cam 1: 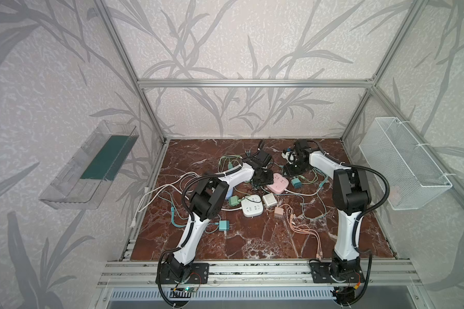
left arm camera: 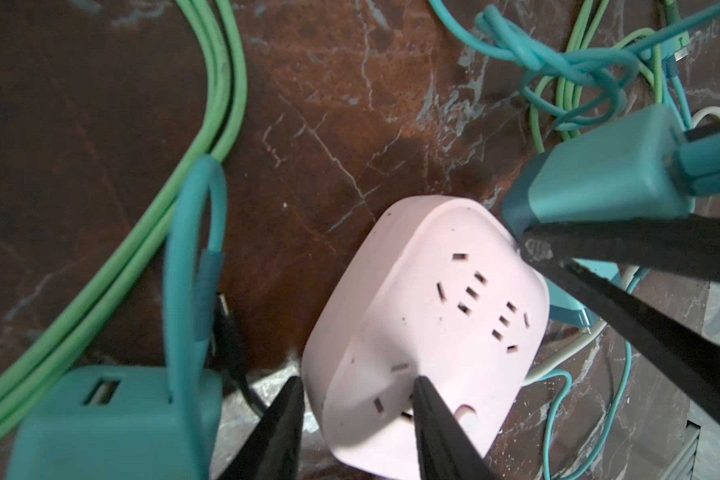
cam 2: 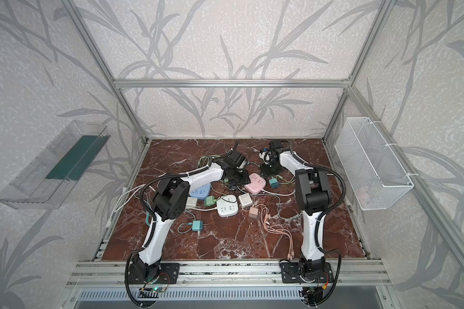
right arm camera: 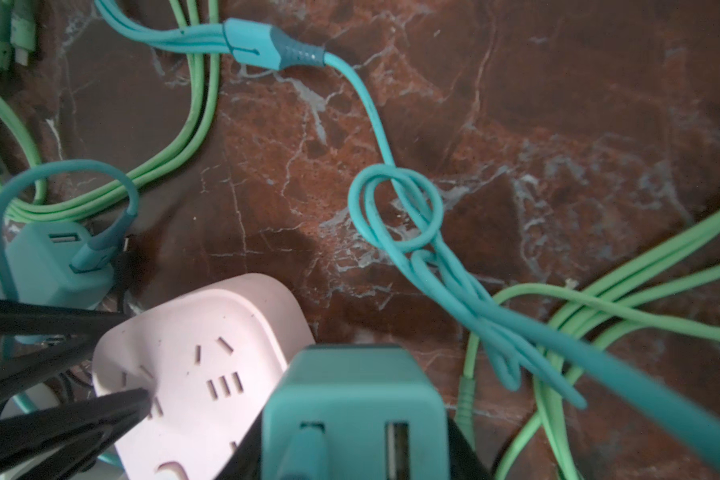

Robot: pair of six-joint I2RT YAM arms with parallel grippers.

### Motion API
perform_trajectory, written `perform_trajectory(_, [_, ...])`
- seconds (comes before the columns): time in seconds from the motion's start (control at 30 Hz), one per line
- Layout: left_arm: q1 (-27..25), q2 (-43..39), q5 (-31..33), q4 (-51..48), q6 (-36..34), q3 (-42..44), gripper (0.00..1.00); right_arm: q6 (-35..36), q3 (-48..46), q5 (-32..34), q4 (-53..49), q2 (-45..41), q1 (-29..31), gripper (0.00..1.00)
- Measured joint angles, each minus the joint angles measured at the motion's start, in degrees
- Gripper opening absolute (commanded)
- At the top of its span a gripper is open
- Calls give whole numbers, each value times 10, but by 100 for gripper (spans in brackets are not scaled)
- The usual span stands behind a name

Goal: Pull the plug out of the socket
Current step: 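Lower the teal charger onto the table beside the strip with the right gripper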

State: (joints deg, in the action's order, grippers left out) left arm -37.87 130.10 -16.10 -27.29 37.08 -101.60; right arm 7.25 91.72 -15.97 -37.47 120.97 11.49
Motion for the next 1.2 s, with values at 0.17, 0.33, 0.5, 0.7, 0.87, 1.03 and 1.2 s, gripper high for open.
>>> perform_trajectory(0.17, [0,-2,2,3,0,3,45,-4,0,0,-12,1,-4,24])
perform_trajectory(0.33, [0,-7,9,15,0,14,45,-13,1,-1,-17,1,-6,26])
perform_trajectory(0.5, [0,-9,10,18,0,17,45,-17,15,-1,-31,9,-7,29])
perform_trajectory(0.7, [0,-10,12,23,0,21,45,-24,31,2,-44,19,-8,30])
perform_trajectory(0.87, [0,-12,12,25,0,24,45,-30,31,4,-47,19,-11,31])
perform_trajectory(1.03, [0,-12,12,28,0,26,45,-32,31,13,-54,19,-15,32])
perform_trajectory(1.2, [0,-12,12,29,0,26,45,-37,34,24,-61,19,-17,36])
